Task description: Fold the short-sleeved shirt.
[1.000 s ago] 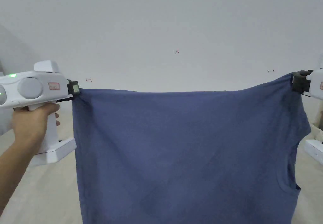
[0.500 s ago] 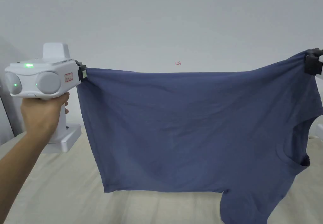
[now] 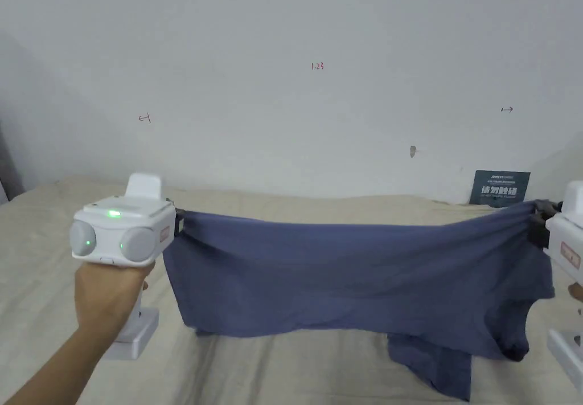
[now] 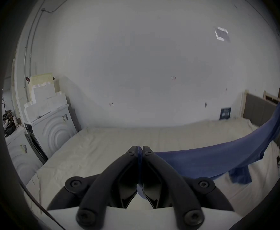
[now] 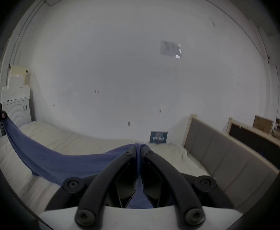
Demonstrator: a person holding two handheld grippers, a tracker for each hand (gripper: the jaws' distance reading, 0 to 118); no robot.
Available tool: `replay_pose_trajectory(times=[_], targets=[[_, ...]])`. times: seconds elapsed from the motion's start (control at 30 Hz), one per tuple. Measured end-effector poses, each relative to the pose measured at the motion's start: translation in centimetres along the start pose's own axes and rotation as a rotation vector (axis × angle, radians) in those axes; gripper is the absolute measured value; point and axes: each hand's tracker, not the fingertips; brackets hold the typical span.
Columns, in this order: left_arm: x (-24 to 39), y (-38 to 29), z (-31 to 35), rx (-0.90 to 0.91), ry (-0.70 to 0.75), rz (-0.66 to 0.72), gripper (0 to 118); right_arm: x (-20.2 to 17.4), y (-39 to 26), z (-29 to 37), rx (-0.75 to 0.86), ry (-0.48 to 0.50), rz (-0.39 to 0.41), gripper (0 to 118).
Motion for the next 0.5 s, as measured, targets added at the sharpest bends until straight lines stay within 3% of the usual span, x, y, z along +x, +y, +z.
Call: replay_pose_trajectory(times=[0.27, 0.5], targets=[[-0.5, -10.4, 0.6, -0.154, -0.039, 0.042, 1, -0.1, -9.3, 5.2, -0.118, 0.028, -0.049, 3], [-1.1, -18.3, 7.6, -0.228, -0.069, 0.030, 1, -0.9, -16.7, 14.8, -0.218, 0.045, -0.070, 3]])
